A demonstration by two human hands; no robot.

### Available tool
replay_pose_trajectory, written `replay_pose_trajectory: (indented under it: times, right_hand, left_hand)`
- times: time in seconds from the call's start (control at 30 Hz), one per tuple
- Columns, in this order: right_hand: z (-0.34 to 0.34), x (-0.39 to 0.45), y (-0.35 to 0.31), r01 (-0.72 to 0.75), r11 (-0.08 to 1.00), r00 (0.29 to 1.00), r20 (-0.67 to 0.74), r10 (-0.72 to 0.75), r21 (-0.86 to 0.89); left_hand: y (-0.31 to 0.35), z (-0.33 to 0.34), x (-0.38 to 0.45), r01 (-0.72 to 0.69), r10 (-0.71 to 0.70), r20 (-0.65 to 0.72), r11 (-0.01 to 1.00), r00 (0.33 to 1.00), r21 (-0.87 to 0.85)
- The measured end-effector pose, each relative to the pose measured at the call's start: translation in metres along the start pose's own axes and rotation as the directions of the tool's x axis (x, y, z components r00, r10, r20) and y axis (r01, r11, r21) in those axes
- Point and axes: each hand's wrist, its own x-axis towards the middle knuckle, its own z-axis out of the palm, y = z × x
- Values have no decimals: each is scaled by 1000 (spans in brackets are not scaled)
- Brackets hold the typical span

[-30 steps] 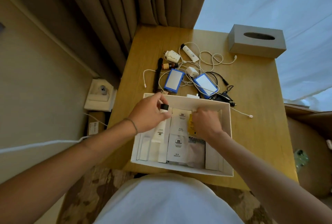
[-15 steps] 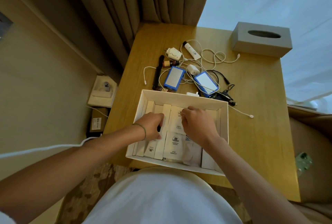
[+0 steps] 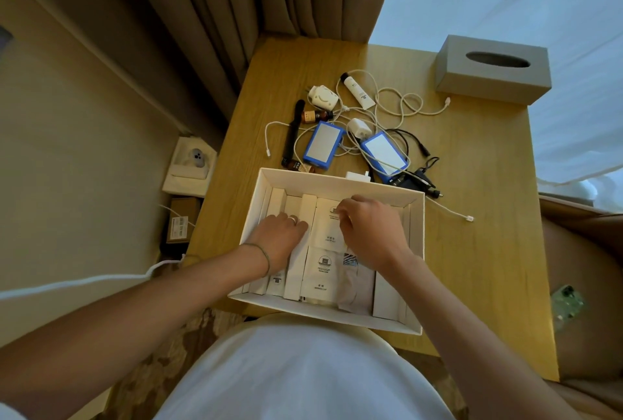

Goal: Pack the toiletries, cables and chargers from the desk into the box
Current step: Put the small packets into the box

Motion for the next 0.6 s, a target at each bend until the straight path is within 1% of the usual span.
replay_pose_trajectory:
  times: [0.07, 0.13, 0.2, 0.23, 0.27, 0.33, 0.37, 0.4, 0.43, 0.5, 0.57, 0.6]
  right_hand:
    - [-4, 4, 1, 1, 1000, 1000, -8, -1, -7]
    - [-9, 9, 2, 5, 1000, 1000, -31, -6, -4]
    - [-19, 16, 5, -8, 1000, 997, -73, 10, 25]
    - [-25, 20, 6, -22, 998, 994, -103, 27, 54]
    - [-31, 26, 8, -38, 995, 989, -139, 50, 90]
    - [-44, 42, 14, -78, 982, 977, -182, 109, 170]
    - [-49, 53, 18, -100, 975, 977, -168, 134, 197]
    - [-53, 66, 22, -123, 974, 981, -124, 149, 190]
    - [-55, 80, 28, -148, 978, 987, -48, 156, 144]
    - [-53, 108, 39, -164, 986, 971, 168, 168, -40]
    - [-45, 130, 48, -80, 975, 920, 361, 152, -205]
    - [-39, 138, 52, -36, 970, 893, 428, 139, -240]
  left_hand:
    - [2, 1, 0, -9, 10, -12, 999, 1000, 31]
    - [1, -3, -1, -13, 13, 2, 1000, 1000, 25]
    - [-1, -12, -3, 2, -4, -31, 998, 1000, -57]
    - [-1, -19, -4, 9, -21, -85, 991, 996, -136]
    - [-2, -28, -6, -1, -39, -170, 974, 985, -225]
    - [-1, -46, -9, -74, -61, -359, 934, 931, -350]
    - [-1, -55, -10, -116, -70, -434, 915, 898, -388]
    - [-1, -65, -10, -148, -85, -485, 894, 870, -423]
    - [-2, -74, -9, -165, -108, -509, 872, 854, -460]
    - [-5, -89, -4, -171, -156, -521, 834, 839, -525]
    - [-10, -101, 4, -163, -192, -518, 811, 833, -561]
    - [-13, -106, 10, -156, -209, -515, 801, 831, -577]
